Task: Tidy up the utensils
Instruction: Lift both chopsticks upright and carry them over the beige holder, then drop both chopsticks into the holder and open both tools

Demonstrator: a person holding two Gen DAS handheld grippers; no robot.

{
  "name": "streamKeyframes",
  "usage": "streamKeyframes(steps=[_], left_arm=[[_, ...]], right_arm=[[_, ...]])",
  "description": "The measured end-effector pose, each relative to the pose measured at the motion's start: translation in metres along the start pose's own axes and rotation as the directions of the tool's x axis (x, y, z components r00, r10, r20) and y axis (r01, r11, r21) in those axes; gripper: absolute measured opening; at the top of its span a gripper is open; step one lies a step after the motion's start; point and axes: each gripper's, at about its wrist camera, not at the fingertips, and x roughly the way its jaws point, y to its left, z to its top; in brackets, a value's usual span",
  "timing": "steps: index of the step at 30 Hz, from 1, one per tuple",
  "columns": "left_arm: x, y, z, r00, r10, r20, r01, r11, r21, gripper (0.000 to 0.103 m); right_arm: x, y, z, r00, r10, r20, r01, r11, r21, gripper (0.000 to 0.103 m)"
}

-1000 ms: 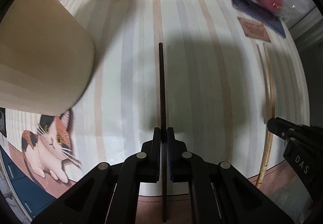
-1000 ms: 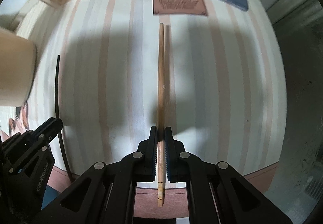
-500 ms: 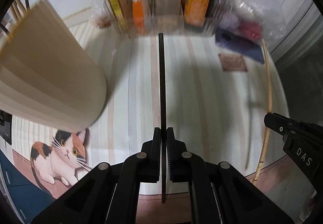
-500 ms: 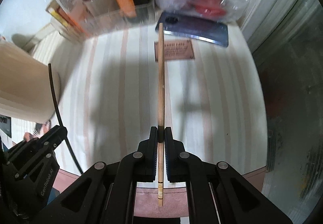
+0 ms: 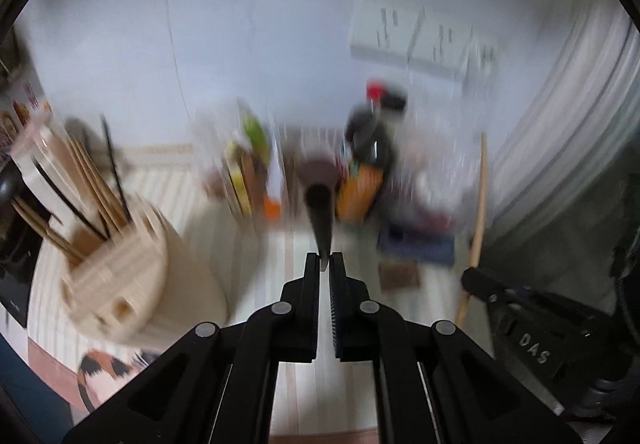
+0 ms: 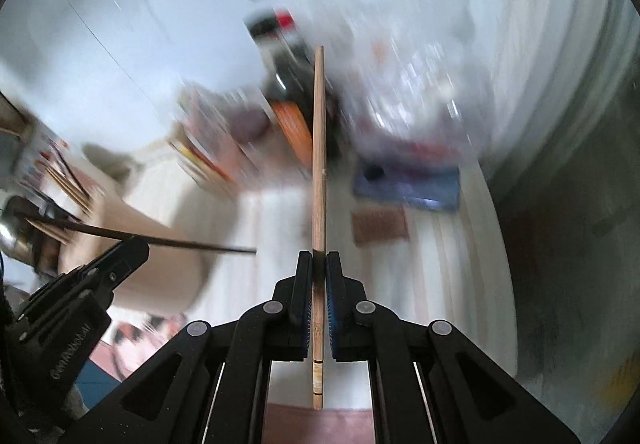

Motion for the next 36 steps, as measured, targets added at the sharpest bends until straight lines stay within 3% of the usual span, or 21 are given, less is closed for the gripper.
streamKeyframes(steps=[4, 10, 16, 21, 28, 36], left_arm=[[-0.047, 0.031, 0.039, 0.993, 0.022, 0.116, -0.016, 0.999, -0.047, 0.002], [-0.093, 0.103, 0.066, 0.964, 0.149, 0.222, -0.113, 0.98, -0.166, 0.002], [-0.083, 0.182, 0.06, 0.944, 0.236, 0.232, -0.153, 0.933, -0.325, 0.002], [-0.06, 0.208, 0.044, 0.926, 0.265, 0.269, -0.149, 0.912, -0.382, 0.002], [-0.037, 0.219, 0.03, 0.942, 0.241, 0.233, -0.132, 0.905, -0.404, 0.002], [-0.051, 0.232, 0.022, 0.95, 0.245, 0.195, -0.145, 0.896, -0.42, 0.004]], right_arm=[[-0.027, 0.033, 0.039, 0.992, 0.096, 0.085, -0.094, 0.995, -0.03, 0.007], [-0.035, 0.108, 0.082, 0.956, 0.247, 0.158, -0.233, 0.967, -0.103, 0.007], [-0.006, 0.2, 0.091, 0.911, 0.371, 0.183, -0.336, 0.921, -0.195, 0.007], [0.023, 0.241, 0.082, 0.892, 0.406, 0.2, -0.359, 0.904, -0.231, 0.007], [0.047, 0.267, 0.07, 0.872, 0.427, 0.241, -0.361, 0.892, -0.273, 0.007], [0.061, 0.285, 0.051, 0.864, 0.436, 0.252, -0.327, 0.866, -0.379, 0.007]])
